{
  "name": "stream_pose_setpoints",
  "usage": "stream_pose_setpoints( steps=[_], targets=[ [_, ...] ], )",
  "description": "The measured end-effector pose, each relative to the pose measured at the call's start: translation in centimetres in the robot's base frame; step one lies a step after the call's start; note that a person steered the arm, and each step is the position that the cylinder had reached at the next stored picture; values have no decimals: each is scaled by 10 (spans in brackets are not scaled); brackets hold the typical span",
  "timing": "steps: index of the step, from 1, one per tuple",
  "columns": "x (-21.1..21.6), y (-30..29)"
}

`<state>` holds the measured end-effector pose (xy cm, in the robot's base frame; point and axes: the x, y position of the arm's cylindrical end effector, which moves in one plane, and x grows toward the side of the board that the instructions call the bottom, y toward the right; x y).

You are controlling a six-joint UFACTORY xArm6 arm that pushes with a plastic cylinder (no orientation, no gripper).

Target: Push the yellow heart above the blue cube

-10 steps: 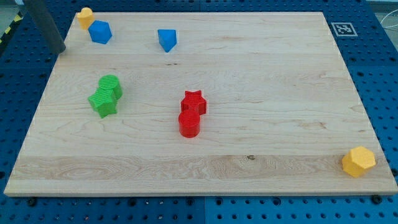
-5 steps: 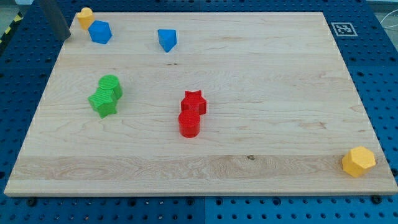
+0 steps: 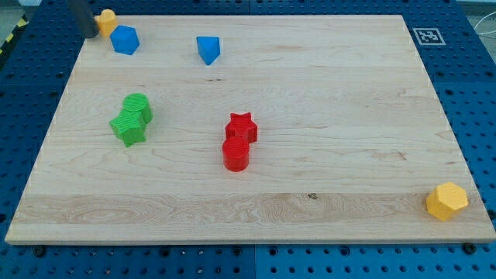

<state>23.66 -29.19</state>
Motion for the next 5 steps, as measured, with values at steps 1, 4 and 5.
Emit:
stream_pose_setpoints(
  steps=[1, 4, 5],
  targets=[
    [-22, 0],
    [-24, 1],
    [-29, -12]
  ],
)
